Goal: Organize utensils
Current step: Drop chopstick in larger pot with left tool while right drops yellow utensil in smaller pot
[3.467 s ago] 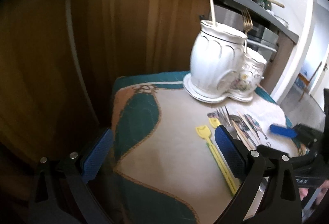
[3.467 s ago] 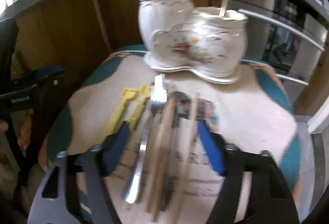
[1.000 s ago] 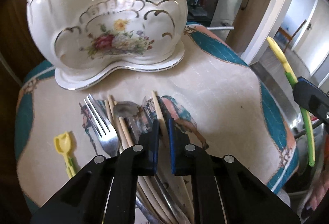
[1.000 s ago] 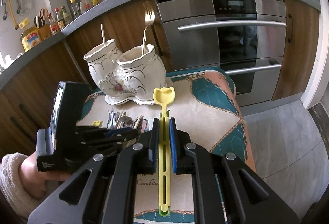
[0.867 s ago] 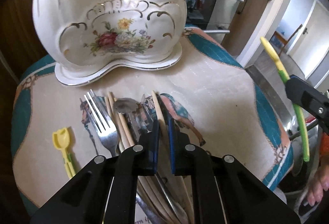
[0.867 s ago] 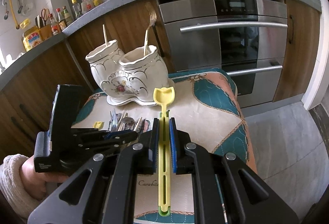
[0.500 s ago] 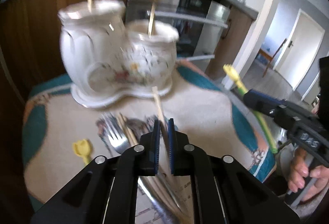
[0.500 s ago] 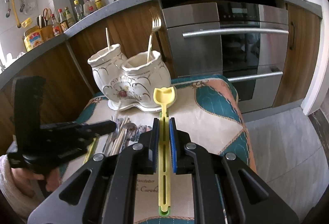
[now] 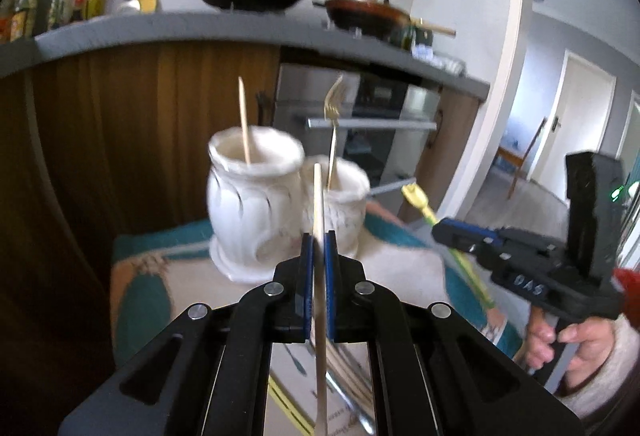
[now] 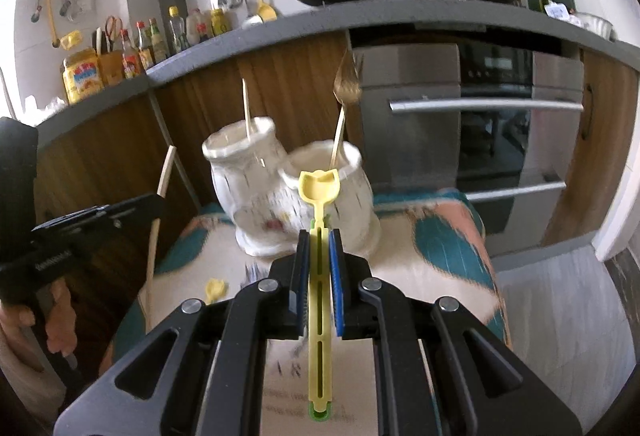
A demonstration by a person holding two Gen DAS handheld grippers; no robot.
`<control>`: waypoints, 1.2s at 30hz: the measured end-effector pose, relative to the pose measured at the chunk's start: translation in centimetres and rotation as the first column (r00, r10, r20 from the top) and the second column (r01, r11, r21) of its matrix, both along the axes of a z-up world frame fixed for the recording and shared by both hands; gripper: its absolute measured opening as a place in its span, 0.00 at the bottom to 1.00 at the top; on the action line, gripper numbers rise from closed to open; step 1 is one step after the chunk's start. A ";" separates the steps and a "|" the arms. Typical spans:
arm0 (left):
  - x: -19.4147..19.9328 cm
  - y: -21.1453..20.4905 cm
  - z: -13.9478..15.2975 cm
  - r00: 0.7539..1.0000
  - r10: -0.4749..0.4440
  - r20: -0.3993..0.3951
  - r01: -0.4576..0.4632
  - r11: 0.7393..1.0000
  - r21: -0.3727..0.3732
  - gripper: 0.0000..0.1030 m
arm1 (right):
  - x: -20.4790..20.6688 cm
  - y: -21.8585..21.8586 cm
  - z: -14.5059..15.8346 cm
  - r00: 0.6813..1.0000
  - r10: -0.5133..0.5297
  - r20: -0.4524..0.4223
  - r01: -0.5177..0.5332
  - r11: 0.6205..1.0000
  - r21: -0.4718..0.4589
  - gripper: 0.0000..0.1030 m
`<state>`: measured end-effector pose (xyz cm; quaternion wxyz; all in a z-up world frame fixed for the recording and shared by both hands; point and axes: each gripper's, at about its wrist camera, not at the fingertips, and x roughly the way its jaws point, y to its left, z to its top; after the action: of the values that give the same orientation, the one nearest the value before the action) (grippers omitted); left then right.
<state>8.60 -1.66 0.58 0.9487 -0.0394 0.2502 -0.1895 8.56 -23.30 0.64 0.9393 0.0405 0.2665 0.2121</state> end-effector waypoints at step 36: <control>11.6 0.7 3.0 0.951 0.188 0.244 -0.188 0.982 -0.023 0.06 | 11.3 2.6 -1.6 0.989 -0.014 0.145 -0.017 0.978 0.207 0.09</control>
<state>20.18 -0.97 3.58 0.9860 -0.0394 0.1264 -0.1015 19.81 -20.75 -0.96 0.9468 0.1227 0.1733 0.2418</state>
